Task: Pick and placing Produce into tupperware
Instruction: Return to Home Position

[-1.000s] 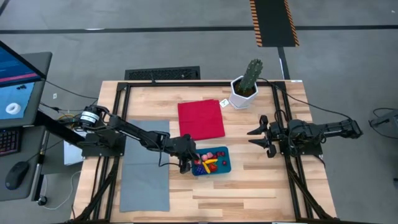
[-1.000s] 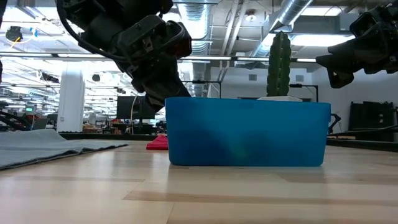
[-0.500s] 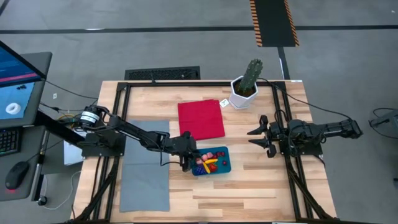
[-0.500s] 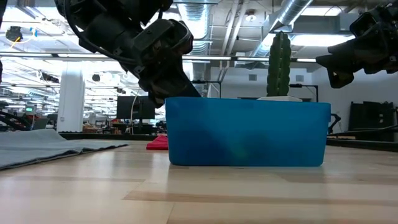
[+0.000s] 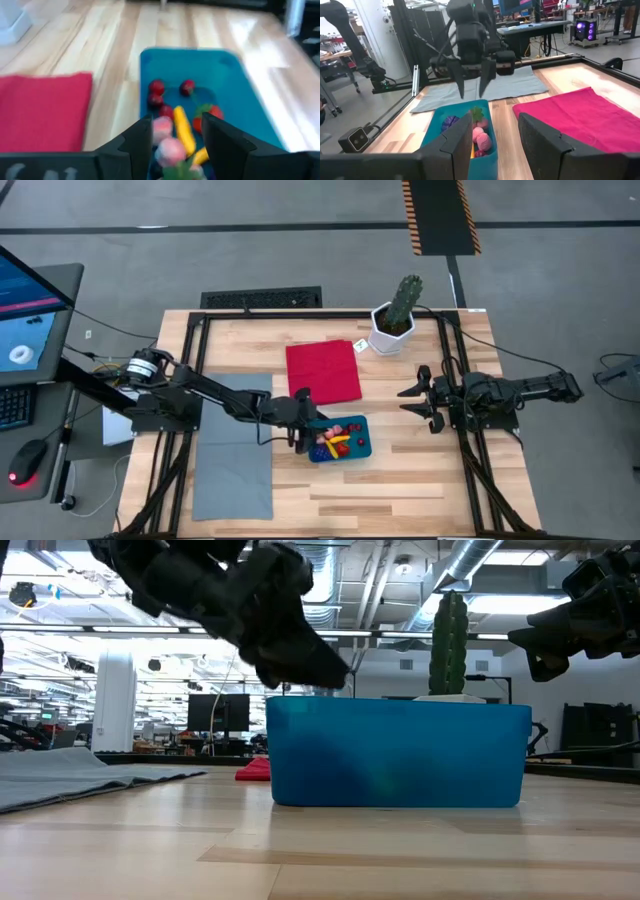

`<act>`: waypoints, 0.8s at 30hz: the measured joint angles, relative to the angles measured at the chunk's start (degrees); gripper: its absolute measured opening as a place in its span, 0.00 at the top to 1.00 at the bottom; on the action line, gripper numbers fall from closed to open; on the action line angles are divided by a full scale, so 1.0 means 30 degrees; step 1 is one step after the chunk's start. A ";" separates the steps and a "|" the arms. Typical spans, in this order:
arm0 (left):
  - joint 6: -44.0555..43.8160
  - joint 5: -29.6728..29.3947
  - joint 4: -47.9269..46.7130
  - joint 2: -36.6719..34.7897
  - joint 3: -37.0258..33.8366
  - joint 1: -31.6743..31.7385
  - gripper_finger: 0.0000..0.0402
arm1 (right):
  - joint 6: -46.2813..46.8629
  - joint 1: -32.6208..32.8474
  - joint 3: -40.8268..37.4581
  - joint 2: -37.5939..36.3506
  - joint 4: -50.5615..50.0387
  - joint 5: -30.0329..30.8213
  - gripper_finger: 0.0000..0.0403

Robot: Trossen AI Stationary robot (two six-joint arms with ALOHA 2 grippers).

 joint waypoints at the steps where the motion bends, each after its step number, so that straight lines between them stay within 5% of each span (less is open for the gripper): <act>1: 0.0146 0.0282 0.0085 -0.0171 0.0000 0.0006 0.61 | 0.0000 -0.0001 0.0000 0.0000 0.0002 0.0000 0.55; 12: 0.2106 0.0531 0.0096 -0.5437 -0.0894 -0.0336 0.61 | 0.0000 0.0000 0.0000 0.0000 0.0011 0.0000 0.55; 24: 0.2393 -0.0475 0.3775 -1.2556 -0.7029 -0.0769 0.61 | 0.0000 -0.0006 0.0000 0.0007 -0.0003 0.0000 0.55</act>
